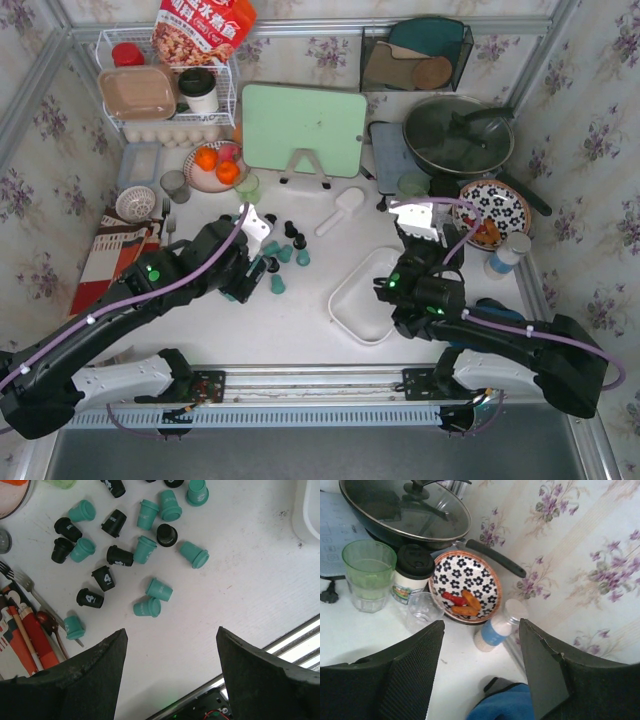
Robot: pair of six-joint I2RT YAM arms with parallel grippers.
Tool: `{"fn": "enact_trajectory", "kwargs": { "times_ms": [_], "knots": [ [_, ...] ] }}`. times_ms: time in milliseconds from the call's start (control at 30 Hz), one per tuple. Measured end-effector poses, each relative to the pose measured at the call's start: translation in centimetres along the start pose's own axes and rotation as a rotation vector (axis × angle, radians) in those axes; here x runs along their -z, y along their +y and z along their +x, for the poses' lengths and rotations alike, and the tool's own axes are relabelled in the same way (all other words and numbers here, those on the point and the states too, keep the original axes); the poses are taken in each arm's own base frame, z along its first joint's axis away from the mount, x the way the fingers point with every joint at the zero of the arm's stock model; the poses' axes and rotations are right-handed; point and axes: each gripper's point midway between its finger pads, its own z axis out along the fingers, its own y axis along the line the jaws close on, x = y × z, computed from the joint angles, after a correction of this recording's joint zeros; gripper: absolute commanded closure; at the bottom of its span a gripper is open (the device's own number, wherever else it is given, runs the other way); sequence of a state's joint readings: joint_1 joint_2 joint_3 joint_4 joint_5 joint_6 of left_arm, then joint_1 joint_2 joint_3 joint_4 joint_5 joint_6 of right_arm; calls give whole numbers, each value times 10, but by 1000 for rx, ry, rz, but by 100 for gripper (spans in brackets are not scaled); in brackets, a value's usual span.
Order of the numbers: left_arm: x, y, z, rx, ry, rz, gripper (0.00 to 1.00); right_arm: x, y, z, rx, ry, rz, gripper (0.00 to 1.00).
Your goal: Mix the coffee capsules in the storage basket
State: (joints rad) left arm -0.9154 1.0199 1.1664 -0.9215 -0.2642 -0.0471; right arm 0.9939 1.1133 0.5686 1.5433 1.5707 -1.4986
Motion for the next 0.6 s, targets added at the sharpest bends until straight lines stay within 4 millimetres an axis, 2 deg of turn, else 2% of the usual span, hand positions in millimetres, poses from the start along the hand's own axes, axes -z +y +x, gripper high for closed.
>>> {"fn": "enact_trajectory", "kwargs": {
  "times_ms": [167,200,400,467,533,600],
  "knots": [
    [0,0,0,0,0,0,25,0,2,25,-124,0,1,22],
    [-1,0,0,-1,1,0,25,-1,3,30,-139,0,4,18],
    [-2,-1,0,-2,7,4,25,-6,-3,49,-277,2,35,15],
    [-2,-3,0,2,7,11,25,-7,-6,45,-364,-23,28,8],
    [-2,-4,0,5,7,18,25,-10,-9,31,-500,-58,19,6],
    [-2,-5,0,6,6,24,25,-24,-13,-9,-602,-161,-17,9]
  ]
}}
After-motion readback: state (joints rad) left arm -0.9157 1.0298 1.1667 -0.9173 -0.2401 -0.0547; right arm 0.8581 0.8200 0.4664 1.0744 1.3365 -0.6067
